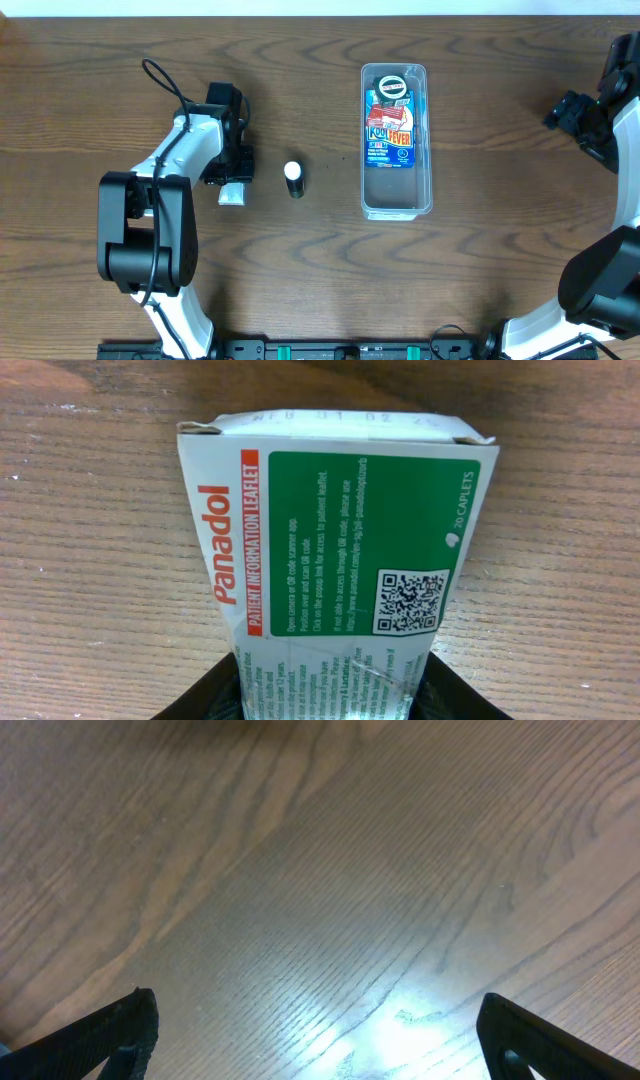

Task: Pack container
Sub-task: 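Lift the Panadol box and carry it over the clear container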

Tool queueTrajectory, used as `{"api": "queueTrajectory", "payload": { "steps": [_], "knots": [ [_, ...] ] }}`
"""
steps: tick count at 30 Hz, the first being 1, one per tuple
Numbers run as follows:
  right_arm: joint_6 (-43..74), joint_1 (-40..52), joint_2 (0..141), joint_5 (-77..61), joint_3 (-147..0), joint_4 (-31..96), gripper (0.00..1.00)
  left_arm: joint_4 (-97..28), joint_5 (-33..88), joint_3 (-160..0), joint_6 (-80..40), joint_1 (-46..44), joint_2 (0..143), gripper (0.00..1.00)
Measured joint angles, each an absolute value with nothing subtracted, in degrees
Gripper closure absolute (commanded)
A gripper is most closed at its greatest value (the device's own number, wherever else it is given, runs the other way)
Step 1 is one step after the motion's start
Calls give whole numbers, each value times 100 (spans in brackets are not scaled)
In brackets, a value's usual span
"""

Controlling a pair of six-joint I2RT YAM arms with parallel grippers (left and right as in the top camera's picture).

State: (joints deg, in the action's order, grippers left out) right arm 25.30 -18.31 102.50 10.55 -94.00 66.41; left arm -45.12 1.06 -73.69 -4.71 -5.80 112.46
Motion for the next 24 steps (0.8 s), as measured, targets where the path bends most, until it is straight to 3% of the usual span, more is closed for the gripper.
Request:
{"api": "queueTrajectory", "payload": {
  "steps": [6, 16, 24],
  "knots": [
    [2530, -1831, 10250, 1055, -9400, 6641, 1, -4991, 106, -7564, -471, -580, 11246, 56],
    [2530, -1831, 10250, 1055, -9400, 6641, 1, -6414, 106, -9507, -587, -729, 10742, 55],
    [2530, -1831, 10250, 1057, -9400, 6641, 1, -6768, 106, -10593, -1378, -2053, 9778, 55]
  ]
}}
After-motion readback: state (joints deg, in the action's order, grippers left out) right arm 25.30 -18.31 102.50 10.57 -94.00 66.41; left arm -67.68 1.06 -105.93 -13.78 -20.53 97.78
